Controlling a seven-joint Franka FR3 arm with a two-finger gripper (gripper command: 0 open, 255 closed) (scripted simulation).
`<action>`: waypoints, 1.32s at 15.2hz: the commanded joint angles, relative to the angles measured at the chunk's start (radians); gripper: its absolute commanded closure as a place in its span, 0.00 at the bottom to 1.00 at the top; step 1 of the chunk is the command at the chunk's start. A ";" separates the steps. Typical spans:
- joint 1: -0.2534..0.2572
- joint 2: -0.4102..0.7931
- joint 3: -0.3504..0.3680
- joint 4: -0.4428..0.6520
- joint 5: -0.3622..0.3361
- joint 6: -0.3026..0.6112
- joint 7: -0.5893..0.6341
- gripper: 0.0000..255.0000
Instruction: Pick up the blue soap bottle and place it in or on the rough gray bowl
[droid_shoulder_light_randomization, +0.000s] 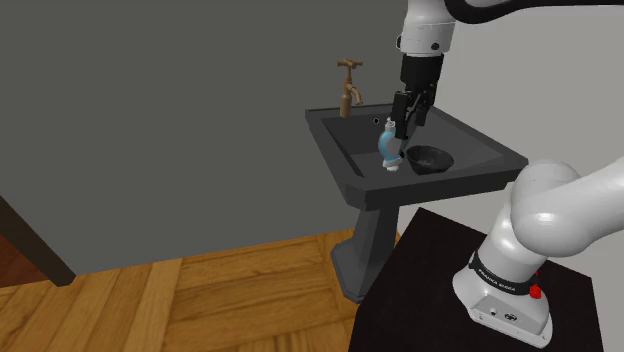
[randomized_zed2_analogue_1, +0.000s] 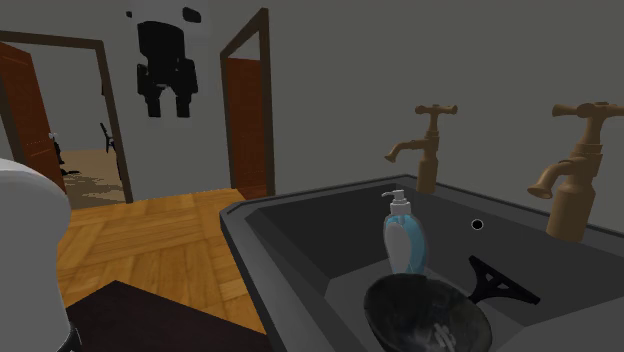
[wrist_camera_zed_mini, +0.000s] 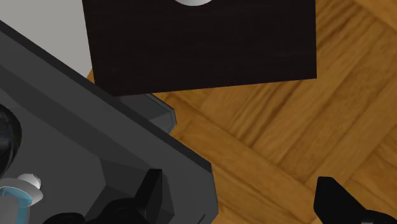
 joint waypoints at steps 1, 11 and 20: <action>0.000 0.000 0.000 0.000 0.000 0.000 0.000 0.00; -0.085 0.192 -0.149 0.005 -0.146 0.193 -0.159 0.00; -0.145 0.435 -0.273 0.108 -0.221 0.356 -0.287 0.00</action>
